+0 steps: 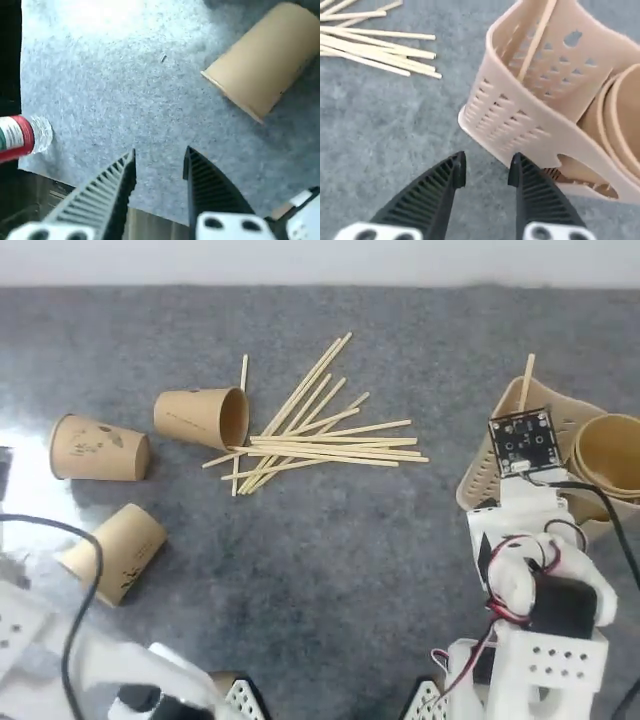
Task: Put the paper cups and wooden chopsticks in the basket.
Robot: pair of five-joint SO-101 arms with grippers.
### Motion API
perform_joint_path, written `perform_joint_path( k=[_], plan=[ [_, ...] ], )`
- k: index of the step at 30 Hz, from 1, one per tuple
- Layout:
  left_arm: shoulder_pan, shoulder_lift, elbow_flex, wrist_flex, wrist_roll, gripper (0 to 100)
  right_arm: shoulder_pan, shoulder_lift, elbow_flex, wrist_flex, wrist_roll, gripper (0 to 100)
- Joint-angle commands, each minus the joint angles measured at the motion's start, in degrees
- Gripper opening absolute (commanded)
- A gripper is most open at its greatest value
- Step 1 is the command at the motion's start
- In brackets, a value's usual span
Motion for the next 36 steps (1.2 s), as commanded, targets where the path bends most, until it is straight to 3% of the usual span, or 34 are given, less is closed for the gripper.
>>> perform_joint_path(
  k=[1, 7, 10, 18, 21, 26, 36],
  plan=[
    [0.26, 5.89, -0.57, -2.29, -16.18, 17, 0.04, -0.48, 1.05, -2.86, -0.53, 14.7],
    [1.58, 16.44, -0.57, -1.58, -43.08, 17, 0.04, -0.48, 6.15, -6.99, -0.53, 14.7],
    [2.9, 22.07, -0.66, -1.58, -52.66, 17, 0.04, -0.48, 7.03, -7.34, -0.53, 14.7],
    [10.11, 31.56, -3.47, -2.37, -54.07, 17, 0.04, -0.92, 7.56, -7.34, -2.73, 14.7],
    [10.64, 33.58, -6.02, -2.64, -54.07, 17, 0.04, -0.92, 7.56, -7.16, -3.08, 14.7],
    [10.73, 35.16, -6.55, -9.85, -54.07, 17, -0.4, -1.01, 7.56, -7.08, -3.16, 14.7],
    [16.88, 38.15, -4.62, -10.02, -53.71, 17, -0.4, -1.01, 7.56, -6.81, -3.16, 14.7]
  ],
)
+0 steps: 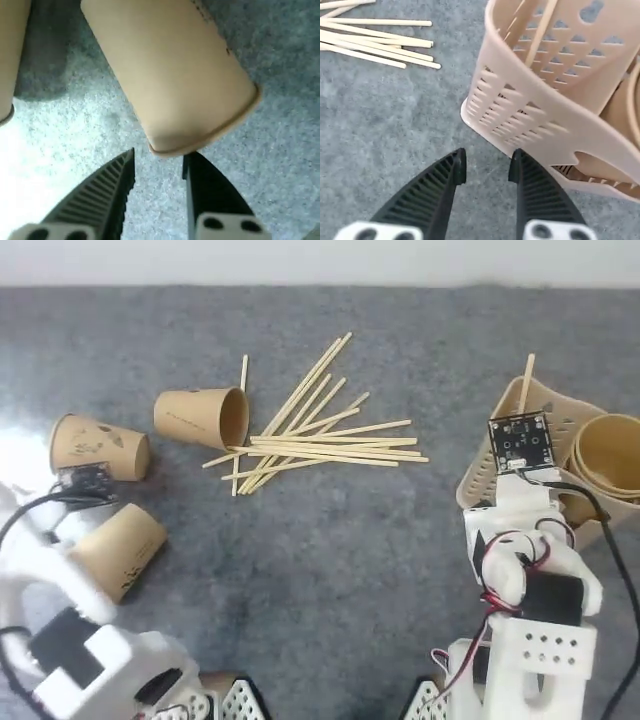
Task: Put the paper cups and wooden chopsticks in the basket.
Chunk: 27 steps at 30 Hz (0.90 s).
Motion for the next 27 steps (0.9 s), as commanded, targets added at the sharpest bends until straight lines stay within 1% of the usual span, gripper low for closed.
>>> perform_joint_path(
  k=[1, 9, 11, 14, 15, 18, 22, 24, 27],
  plan=[
    [2.73, -0.62, 0.4, -0.44, -0.44, 17, -0.48, -0.84, -0.18, -0.57, -0.7, 14.7],
    [4.22, -0.35, 3.82, -0.88, -0.44, 16, -0.48, -0.84, -0.18, -0.57, -0.88, 14.7],
    [4.75, -0.35, 4.62, -0.88, -0.44, 13, -0.48, -0.84, -0.18, -0.57, -0.88, 14.7],
    [6.68, -0.62, 4.97, -0.62, -0.35, 1, -0.48, -0.84, -0.18, -0.57, -0.88, 14.7],
    [7.3, -0.88, 4.97, -0.53, 0.35, 1, -0.48, -0.84, -0.18, -0.57, -0.88, 14.7],
    [10.2, -0.97, 4.7, -1.23, 7.56, 1, -0.48, -0.84, -0.18, -0.48, -0.88, 14.7],
    [14.95, -0.97, 4.62, -4.75, 16.62, 1, -0.48, -0.84, -0.18, -0.48, -0.88, 14.7],
    [17.58, -1.05, 4.35, -5.1, 19.69, 1, -0.48, -0.84, -0.18, -0.48, -0.88, 14.7],
    [22.24, -3.87, 3.03, -5.01, 26.46, 1, -0.57, -0.84, -0.18, -0.48, -0.88, 14.7]
  ],
)
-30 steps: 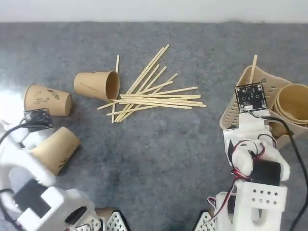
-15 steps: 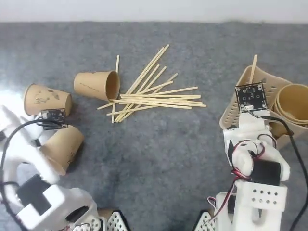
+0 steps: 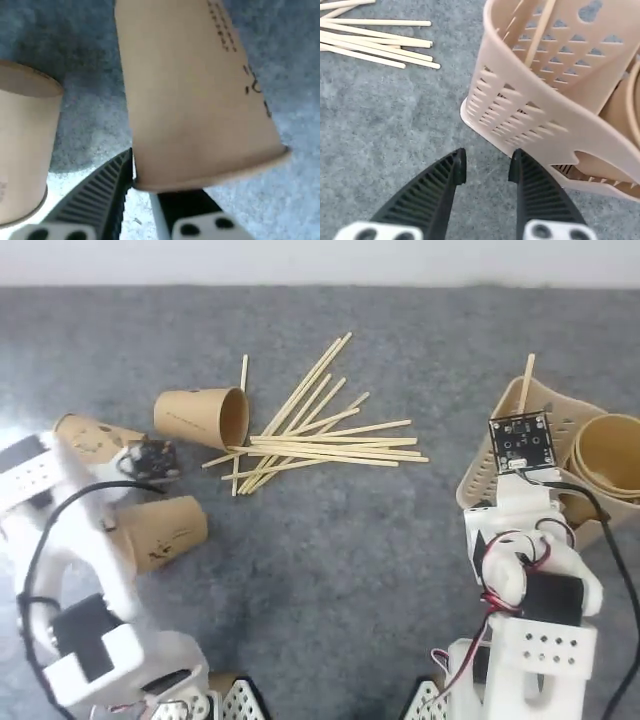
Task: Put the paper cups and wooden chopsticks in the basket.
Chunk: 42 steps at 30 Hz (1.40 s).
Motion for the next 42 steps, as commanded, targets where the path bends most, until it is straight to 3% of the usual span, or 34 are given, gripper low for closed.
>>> perform_joint_path(
  k=[1, 9, 15, 26, 29, 38, 42],
  plan=[
    [6.33, -5.54, -2.15, -1.14, 9.23, 1, -0.66, -0.84, -0.18, -0.48, -0.7, 14.7],
    [21.45, -19.96, 1.63, -9.05, 30.77, 1, -0.66, -0.84, -0.09, -0.48, -0.62, 14.7],
    [32.79, -21.36, 7.69, -11.78, 41.85, 1, -0.66, -0.84, 1.67, -1.1, -0.44, 14.7],
    [35.6, -21.45, 4.53, -8.79, 48.53, 1, -0.66, -0.84, 2.02, -0.92, -0.44, 14.7],
    [37.8, -23.21, 0.22, -3.6, 50.11, 1, -0.66, -0.84, 2.02, -1.01, -0.44, 14.7],
    [45.01, -19.69, -18.15, 17.58, 68.57, 1, -0.66, -0.57, 2.02, -1.1, -0.35, 14.7],
    [46.86, -12.92, -19.21, 19.16, 74.2, 1, -0.57, -0.4, 2.02, -1.1, -0.35, 14.7]
  ],
)
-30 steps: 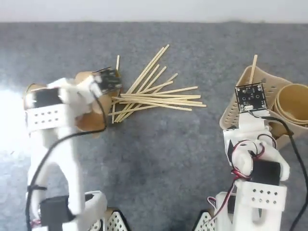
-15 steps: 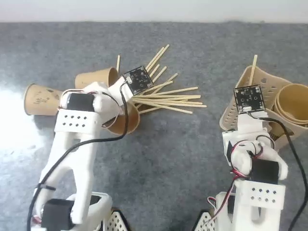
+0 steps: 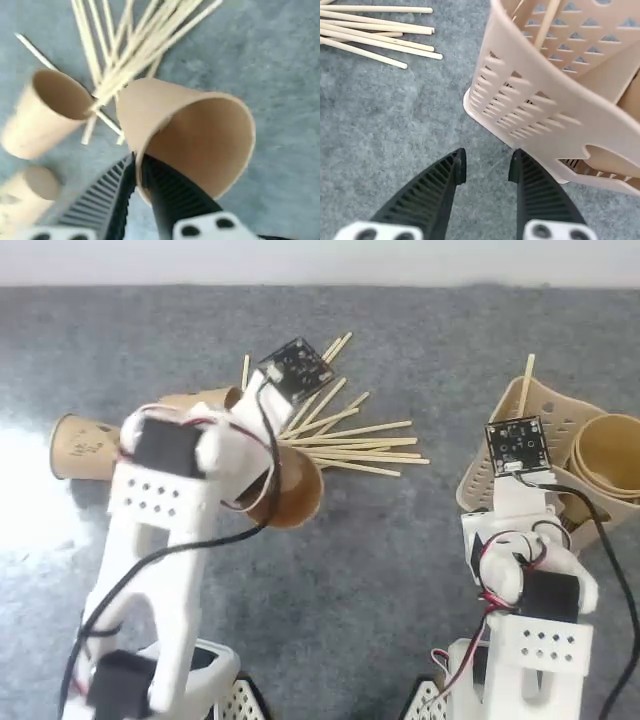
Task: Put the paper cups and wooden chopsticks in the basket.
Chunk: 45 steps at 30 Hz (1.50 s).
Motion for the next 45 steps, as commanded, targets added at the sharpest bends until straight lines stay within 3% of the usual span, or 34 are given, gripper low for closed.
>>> perform_joint_path(
  k=[1, 6, 19, 28, 38, 45],
  plan=[
    [2.11, 5.8, -2.86, 1.93, 5.54, 1, -0.48, -0.4, -0.44, -1.01, -0.35, 14.7],
    [4.75, 14.33, -2.77, 1.49, 6.59, 1, -0.13, -0.31, -0.35, -1.01, -0.26, 14.7],
    [3.34, 26.64, -2.77, -8.62, 6.51, 2, -0.22, -0.84, 2.37, -3.91, -0.26, 14.7],
    [-0.09, 20.66, -6.55, -8.97, 6.24, 22, -0.4, -0.84, 2.37, -3.91, -0.26, 14.7],
    [-4.4, 17.14, -8.57, -9.05, 4.57, 25, -0.48, -0.84, 2.46, -3.82, -0.26, 14.7],
    [-7.91, 17.14, -31.25, 2.2, 4.84, 25, -0.48, -0.48, -4.4, -2.42, -0.26, 14.7]
  ],
)
